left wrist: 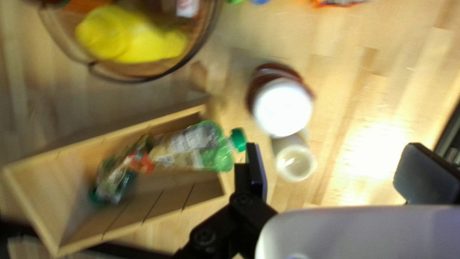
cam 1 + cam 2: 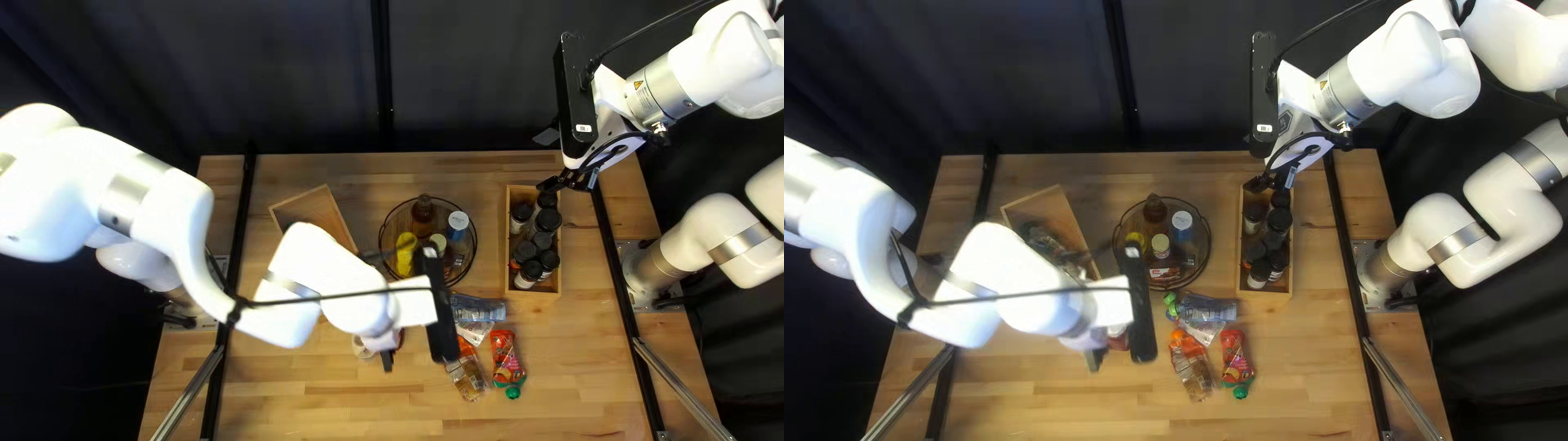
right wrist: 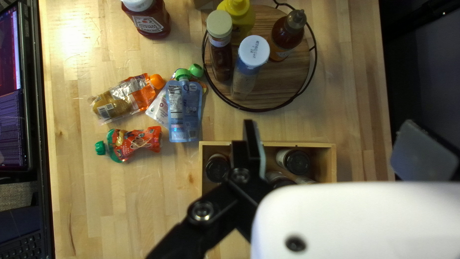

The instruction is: Separate condiments, baby food and spices and place it in 3 different racks/containers

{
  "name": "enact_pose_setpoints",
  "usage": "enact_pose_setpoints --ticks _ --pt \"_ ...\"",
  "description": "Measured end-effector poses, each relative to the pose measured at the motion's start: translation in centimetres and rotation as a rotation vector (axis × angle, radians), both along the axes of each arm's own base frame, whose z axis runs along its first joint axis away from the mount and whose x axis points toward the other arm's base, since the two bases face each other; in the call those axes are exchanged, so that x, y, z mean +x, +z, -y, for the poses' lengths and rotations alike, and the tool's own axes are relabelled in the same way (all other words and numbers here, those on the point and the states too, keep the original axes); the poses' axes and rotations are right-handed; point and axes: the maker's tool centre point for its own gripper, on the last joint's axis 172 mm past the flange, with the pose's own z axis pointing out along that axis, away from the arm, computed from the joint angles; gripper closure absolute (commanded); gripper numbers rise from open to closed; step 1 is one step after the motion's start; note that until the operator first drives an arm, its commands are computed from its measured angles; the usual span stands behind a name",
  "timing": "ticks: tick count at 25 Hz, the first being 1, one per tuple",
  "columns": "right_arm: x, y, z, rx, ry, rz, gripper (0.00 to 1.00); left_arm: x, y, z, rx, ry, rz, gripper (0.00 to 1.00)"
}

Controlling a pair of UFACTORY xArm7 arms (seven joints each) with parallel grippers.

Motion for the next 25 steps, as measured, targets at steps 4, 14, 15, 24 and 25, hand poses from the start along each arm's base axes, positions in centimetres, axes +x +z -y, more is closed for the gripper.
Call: enact_pose_setpoints --ticks 4,14,15,24,25 --pt "0.0 0.0 0.0 0.000 0.000 0.000 0.00 1.7 -1.5 0.8 -0.022 -0.163 0.045 0.00" --pt "0.0 0.0 0.0 0.000 0.000 0.000 0.00 6.9 -7.0 3.5 -0.047 -0.479 0.103 0.00" --pt "0.0 0.0 0.0 0.000 0.000 0.000 0.00 7.3 -7.4 3.7 -0.045 -0.498 0.109 0.00" --pt "0.0 0.0 0.0 0.000 0.000 0.000 0.00 10.4 -10.3 3.9 -0.026 -0.573 0.222 0.00" --pt "0.0 0.0 0.0 0.000 0.000 0.000 0.00 10.7 -10.7 4.1 -0.032 -0.580 0.235 0.00"
